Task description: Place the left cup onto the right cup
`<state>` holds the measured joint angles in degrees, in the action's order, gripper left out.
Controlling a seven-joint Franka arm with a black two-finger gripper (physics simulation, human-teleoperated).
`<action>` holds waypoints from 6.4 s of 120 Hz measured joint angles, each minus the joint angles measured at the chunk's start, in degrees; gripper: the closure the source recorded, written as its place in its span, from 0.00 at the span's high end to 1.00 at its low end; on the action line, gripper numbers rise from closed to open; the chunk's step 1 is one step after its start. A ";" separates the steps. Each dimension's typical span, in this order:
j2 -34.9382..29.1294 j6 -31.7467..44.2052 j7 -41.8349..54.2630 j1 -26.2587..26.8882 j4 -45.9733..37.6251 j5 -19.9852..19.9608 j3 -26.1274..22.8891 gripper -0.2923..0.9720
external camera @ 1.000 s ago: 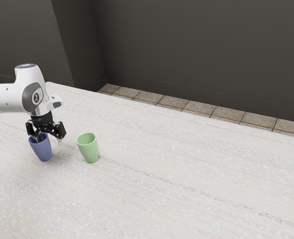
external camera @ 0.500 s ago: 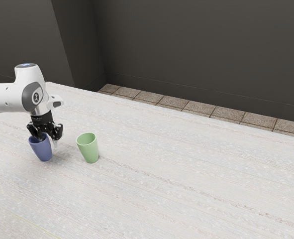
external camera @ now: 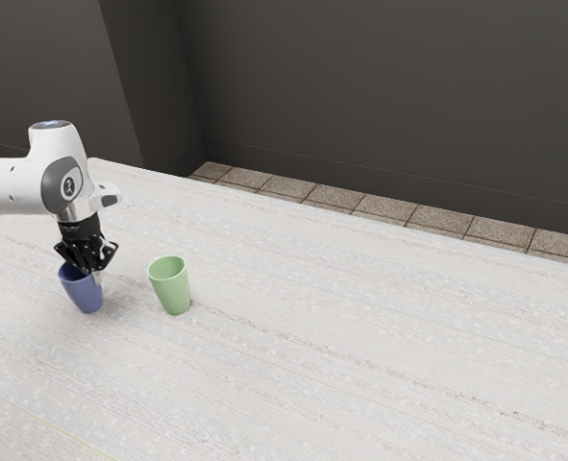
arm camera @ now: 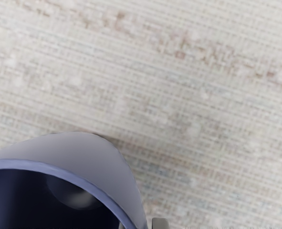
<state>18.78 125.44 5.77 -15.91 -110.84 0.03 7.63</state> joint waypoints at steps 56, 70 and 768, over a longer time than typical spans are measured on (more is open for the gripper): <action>-2.63 -2.21 -0.77 0.72 -0.02 1.45 -0.05 0.15; -4.82 -4.17 -1.54 1.66 -0.02 2.95 -0.39 0.15; -4.52 -24.27 -21.96 8.94 23.41 3.41 -12.61 0.77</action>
<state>14.25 101.17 -16.18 -6.96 -87.43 3.44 -4.98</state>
